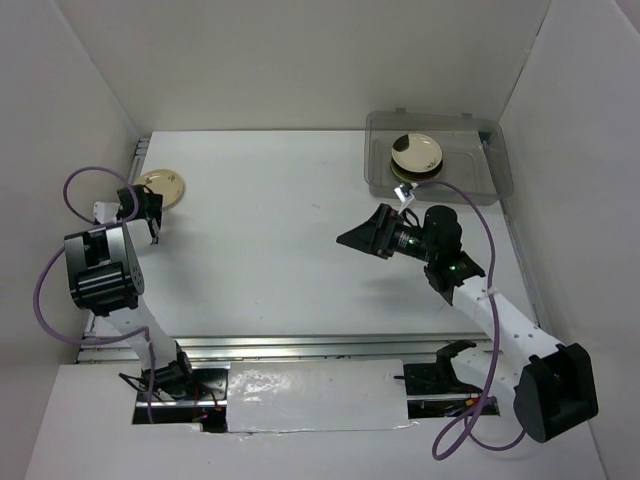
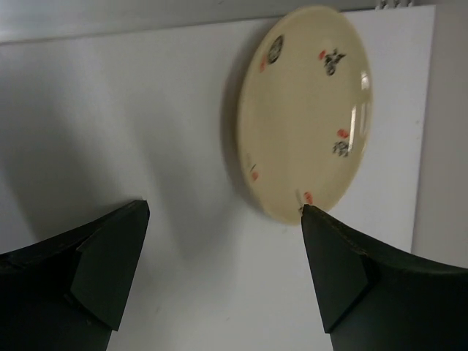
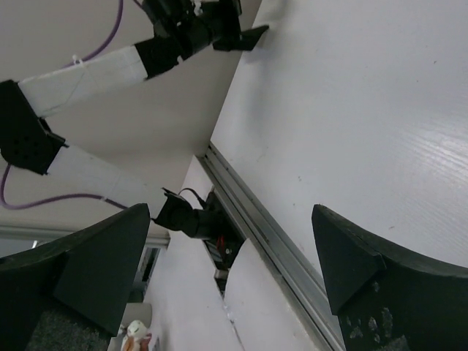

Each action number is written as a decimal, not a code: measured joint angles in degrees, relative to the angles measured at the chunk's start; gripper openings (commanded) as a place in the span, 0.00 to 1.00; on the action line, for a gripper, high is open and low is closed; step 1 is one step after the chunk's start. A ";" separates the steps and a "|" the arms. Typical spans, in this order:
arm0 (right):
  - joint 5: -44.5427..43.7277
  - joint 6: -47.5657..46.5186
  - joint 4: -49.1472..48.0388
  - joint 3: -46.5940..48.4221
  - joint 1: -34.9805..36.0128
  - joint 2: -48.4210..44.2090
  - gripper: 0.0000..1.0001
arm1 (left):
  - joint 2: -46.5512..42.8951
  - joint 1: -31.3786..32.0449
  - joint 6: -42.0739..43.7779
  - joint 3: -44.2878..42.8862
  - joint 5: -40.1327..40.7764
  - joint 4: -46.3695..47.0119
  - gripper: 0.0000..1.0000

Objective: Place the plates into the plastic bin on the countertop

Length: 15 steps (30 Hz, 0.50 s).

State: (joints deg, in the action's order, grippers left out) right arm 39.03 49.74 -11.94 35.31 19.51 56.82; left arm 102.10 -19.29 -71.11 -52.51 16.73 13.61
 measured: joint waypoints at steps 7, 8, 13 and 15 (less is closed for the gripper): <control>0.90 0.33 -2.27 0.00 0.98 3.21 1.00 | 14.36 -1.20 -2.56 -18.97 -1.51 -3.37 0.91; 0.92 0.33 -2.49 0.00 0.98 3.21 1.00 | 16.37 -1.20 -2.73 -22.47 -1.62 -5.31 0.84; 0.87 0.24 -2.64 0.00 0.79 3.21 1.00 | 19.32 -1.20 -4.68 -26.45 -1.99 -9.84 0.44; 0.83 0.15 -2.60 0.00 0.68 3.10 1.00 | 19.39 -1.27 -5.09 -25.88 -2.25 -10.51 0.32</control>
State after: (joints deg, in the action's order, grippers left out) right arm 39.86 49.89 -14.55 35.31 20.18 59.92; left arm 121.49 -20.56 -76.20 -78.39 14.48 3.09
